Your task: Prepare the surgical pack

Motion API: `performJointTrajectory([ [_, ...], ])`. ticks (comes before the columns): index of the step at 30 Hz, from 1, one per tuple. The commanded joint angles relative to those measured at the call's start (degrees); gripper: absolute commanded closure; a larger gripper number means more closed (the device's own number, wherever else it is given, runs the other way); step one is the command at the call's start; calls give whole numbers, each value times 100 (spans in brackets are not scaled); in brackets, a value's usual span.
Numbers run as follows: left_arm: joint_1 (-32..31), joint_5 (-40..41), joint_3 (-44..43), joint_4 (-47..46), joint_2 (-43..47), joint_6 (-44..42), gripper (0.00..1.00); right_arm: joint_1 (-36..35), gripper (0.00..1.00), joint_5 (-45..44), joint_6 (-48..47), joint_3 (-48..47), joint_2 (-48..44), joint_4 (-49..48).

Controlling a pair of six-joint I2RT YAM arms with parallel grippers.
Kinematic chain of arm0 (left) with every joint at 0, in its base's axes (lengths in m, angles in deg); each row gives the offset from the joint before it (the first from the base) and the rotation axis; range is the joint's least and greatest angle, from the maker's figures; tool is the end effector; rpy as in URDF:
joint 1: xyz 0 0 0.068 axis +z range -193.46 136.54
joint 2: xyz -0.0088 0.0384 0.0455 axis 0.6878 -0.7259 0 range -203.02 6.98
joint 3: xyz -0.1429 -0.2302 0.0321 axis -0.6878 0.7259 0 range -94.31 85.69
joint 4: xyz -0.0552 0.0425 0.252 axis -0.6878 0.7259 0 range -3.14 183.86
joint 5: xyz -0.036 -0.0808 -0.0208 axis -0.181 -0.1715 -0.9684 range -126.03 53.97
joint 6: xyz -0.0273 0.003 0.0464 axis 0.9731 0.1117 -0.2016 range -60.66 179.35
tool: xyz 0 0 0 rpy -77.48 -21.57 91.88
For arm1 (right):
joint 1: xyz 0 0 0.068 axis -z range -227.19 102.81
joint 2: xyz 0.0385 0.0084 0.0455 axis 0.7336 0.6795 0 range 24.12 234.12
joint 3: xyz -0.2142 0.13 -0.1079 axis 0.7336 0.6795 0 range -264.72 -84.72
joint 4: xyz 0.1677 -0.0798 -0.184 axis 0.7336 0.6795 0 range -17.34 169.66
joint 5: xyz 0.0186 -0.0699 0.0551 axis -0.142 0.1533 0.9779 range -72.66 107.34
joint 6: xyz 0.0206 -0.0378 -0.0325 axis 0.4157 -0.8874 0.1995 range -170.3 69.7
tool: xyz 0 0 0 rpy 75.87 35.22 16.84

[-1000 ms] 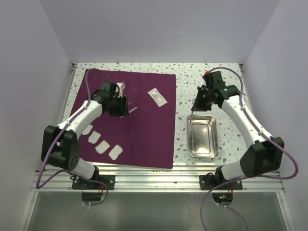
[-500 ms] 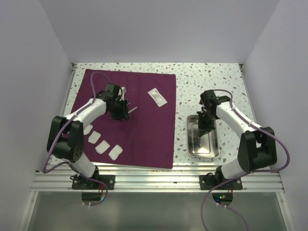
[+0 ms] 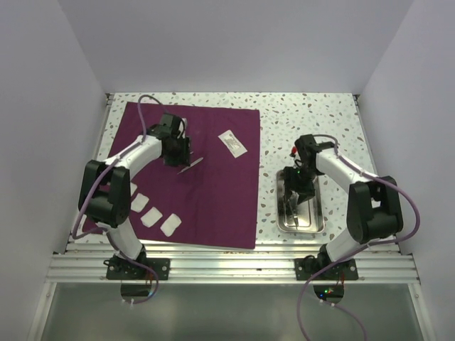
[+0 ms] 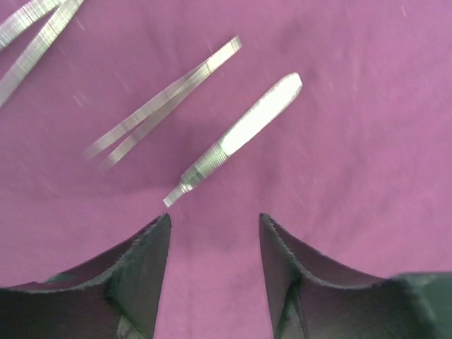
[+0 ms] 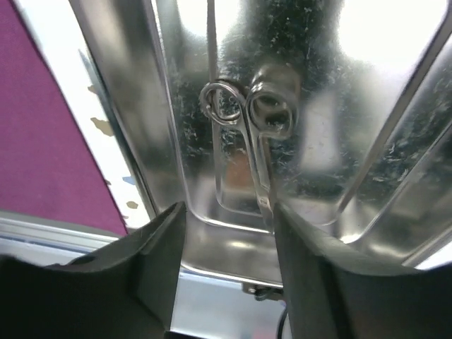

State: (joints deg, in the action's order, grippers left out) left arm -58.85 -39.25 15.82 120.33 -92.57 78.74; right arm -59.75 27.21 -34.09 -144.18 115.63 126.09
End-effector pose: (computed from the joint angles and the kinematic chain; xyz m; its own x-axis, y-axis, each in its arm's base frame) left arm 0.3425 -0.0963 0.2070 -0.9076 -0.0941 -0.4093 -0.0126 0.9803 -0.1973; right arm 0.2671 0.0659 0.1894 -0.9978 0.0595 -0.0280 0.0533 0.9811 0.1861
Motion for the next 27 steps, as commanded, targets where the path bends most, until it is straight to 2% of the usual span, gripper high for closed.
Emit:
performJointTrajectory([
  [1,19,585,-440,-244,-223,-480,49,34,42,-28,-56,-329,-352,220],
  [3,19,849,-519,-437,-293,-847,55,34,39,-38,-56,-513,-457,475],
  [6,19,876,-607,-622,-469,-1559,57,34,37,295,-56,-663,-765,660],
  [12,19,692,-660,-912,-706,-2378,50,8,37,938,-21,-672,-1020,704],
  [19,72,350,-554,-1124,-873,-2845,44,-54,36,1228,32,-487,-1170,555],
  [27,160,68,-949,-958,-1312,-2942,47,-98,36,1307,32,-470,-1135,484],
])
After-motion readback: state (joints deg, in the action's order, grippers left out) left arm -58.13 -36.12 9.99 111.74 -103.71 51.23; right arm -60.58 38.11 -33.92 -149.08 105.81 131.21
